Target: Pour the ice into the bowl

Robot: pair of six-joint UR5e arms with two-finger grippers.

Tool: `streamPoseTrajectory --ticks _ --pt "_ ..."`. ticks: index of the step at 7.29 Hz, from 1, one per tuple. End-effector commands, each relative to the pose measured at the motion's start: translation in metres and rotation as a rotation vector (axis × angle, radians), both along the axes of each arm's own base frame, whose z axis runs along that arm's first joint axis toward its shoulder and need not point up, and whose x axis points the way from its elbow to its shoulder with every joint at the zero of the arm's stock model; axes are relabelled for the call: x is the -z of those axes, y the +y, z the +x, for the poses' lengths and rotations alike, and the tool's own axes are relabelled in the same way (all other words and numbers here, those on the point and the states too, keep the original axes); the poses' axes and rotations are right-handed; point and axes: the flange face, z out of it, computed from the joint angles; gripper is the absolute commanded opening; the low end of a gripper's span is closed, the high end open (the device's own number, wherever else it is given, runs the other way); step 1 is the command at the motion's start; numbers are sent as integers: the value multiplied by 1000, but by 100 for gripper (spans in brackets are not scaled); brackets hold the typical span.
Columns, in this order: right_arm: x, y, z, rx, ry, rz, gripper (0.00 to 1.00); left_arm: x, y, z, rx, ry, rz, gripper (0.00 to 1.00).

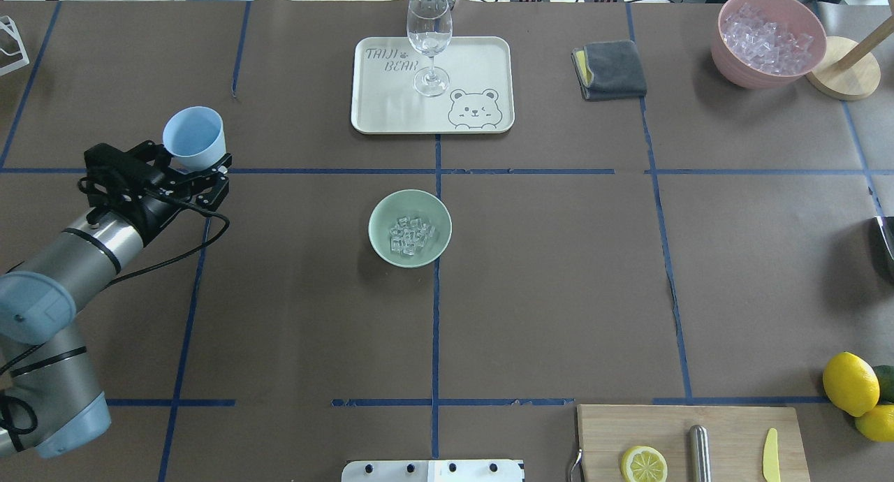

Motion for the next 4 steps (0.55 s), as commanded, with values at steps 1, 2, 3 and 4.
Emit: streamPoseTrajectory --ticks 1,2,3,4 --pt "0 0 0 0 1 1 100 -63 21 -41 48 185 -158 0" --pt "0 0 0 -1 -1 -1 100 -96 20 -55 146 158 -160 0" --pt "1 0 0 -1 -1 2 100 -139 23 -68 214 170 -135 0" --pt "1 0 0 0 -1 3 100 -170 28 -77 239 176 -122 0"
